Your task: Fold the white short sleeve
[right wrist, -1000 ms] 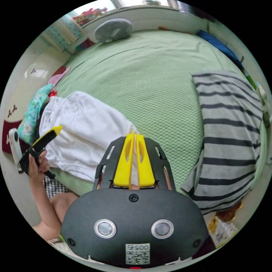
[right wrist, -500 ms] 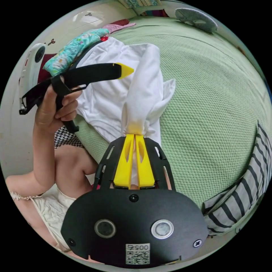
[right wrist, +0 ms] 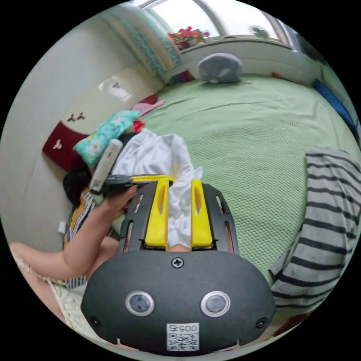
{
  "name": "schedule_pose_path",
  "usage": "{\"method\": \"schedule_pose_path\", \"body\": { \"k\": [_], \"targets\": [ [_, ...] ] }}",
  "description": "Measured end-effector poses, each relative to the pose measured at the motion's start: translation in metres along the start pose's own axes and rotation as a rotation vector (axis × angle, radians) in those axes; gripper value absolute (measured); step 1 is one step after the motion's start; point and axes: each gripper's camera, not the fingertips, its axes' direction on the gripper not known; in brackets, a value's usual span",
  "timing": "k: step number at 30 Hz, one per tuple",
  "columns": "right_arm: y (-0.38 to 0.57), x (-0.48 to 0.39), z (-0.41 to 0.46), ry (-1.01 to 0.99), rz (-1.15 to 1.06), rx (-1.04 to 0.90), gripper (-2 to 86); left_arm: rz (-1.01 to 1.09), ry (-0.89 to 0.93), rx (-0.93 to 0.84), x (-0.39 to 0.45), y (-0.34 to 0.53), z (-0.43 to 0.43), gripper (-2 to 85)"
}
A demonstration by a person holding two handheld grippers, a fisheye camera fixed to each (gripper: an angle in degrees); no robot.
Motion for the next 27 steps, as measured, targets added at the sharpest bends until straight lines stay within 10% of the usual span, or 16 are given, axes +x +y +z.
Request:
{"method": "schedule_pose_path", "body": {
  "k": [27],
  "targets": [
    [-0.006,0.065,0.032,-0.143,0.278,-0.109,3.7,-0.075,0.168,0.211,-0.072,0.027,-0.072,8.3]
  ]
}}
